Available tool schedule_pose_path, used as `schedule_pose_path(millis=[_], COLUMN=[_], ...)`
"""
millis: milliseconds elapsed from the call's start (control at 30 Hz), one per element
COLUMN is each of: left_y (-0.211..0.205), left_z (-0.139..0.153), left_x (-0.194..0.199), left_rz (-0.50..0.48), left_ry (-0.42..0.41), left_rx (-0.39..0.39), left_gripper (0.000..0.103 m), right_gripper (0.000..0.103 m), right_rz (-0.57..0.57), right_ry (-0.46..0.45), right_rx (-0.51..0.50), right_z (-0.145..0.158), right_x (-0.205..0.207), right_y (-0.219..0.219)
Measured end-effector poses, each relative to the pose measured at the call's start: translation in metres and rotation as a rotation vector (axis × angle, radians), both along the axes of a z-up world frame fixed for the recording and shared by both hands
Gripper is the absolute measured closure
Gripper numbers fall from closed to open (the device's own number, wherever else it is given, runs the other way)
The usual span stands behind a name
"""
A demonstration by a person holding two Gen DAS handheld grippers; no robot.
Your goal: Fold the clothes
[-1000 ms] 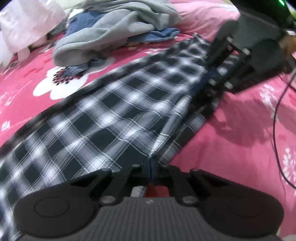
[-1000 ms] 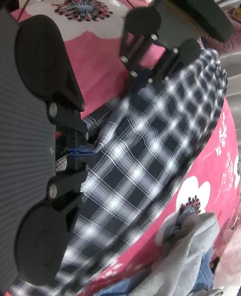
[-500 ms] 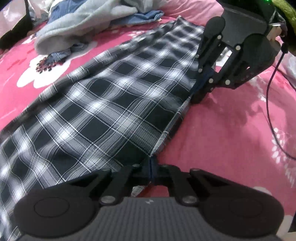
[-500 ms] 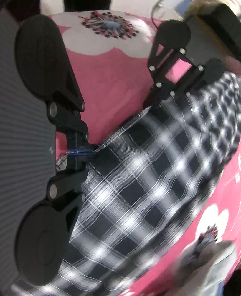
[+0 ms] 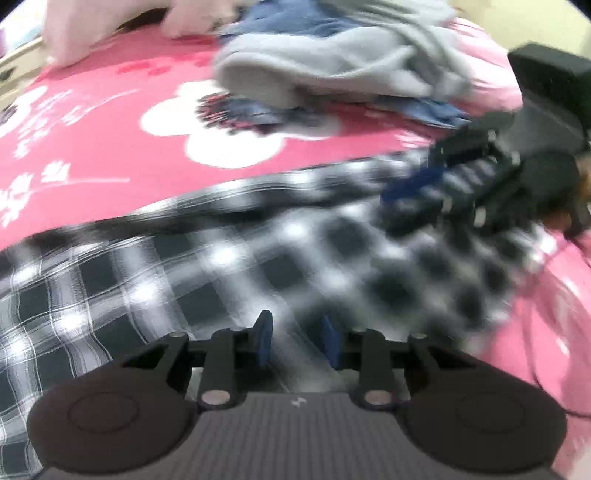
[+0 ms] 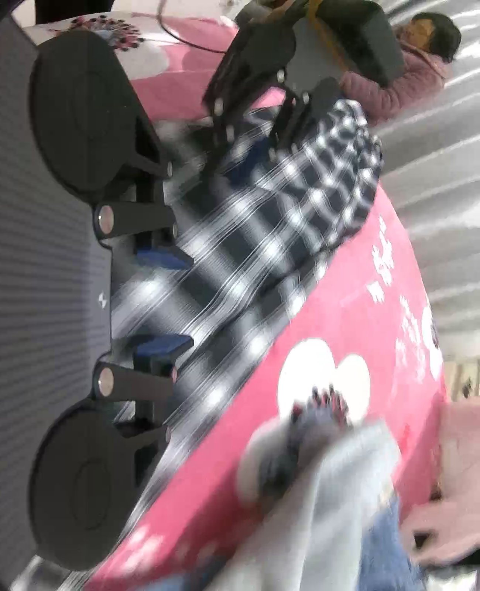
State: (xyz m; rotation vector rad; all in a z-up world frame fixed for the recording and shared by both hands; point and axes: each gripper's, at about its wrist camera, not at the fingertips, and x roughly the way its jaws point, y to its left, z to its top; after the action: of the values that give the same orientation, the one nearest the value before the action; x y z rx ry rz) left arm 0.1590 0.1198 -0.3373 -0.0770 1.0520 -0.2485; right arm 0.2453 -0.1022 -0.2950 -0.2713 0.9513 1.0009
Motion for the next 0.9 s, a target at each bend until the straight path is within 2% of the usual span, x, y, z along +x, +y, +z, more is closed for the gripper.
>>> schedule_pose_path(millis=[100, 167, 300, 433, 600, 667, 733, 800, 900], left_y=[0.004, 0.003, 0.005, 0.006, -0.009, -0.023, -0.043, -0.069, -0.118], left_z=[-0.011, -0.011, -0.009, -0.002, 0.006, 0.009, 0.013, 0.013, 0.014], left_x=[0.004, -0.002, -0.001, 0.008, 0.014, 0.016, 0.016, 0.014, 0.005], left_rz=[0.008, -0.017, -0.034, -0.023, -0.052, -0.097, -0.152, -0.215, -0.357], left_ry=[0.022, 0.017, 0.035, 0.030, 0.007, 0.000, -0.007, -0.007, -0.019], left_rx=[-0.005, 0.008, -0.005, -0.022, -0.039, -0.031, -0.041, -0.067, -0.093], left_gripper=[0.076, 0.076, 0.076, 0.075, 0.075, 0.075, 0.074, 0.071, 0.066], right_gripper=[0.083, 0.096, 0.091, 0.091, 0.090, 0.081, 0.075, 0.075, 0.073], right_rz=[-0.015, -0.181, -0.458, -0.431, -0.504, -0.629, -0.792, -0.936, -1.094], right_ry=[0.002, 0.020, -0.002, 0.040, 0.118, 0.098, 0.067, 0.032, 0.013], right_rx=[-0.067, 0.009, 0.142, 0.126, 0.044, -0.002, -0.044, -0.098, -0.159], right_z=[-0.035, -0.035, -0.019, -0.010, -0.007, -0.006, -0.006, -0.008, -0.006], right_x=[0.026, 0.058, 0.090, 0.062, -0.002, -0.017, -0.021, -0.019, -0.027], right_y=[0.020, 0.005, -0.033, -0.054, -0.100, -0.137, -0.178, -0.213, -0.259])
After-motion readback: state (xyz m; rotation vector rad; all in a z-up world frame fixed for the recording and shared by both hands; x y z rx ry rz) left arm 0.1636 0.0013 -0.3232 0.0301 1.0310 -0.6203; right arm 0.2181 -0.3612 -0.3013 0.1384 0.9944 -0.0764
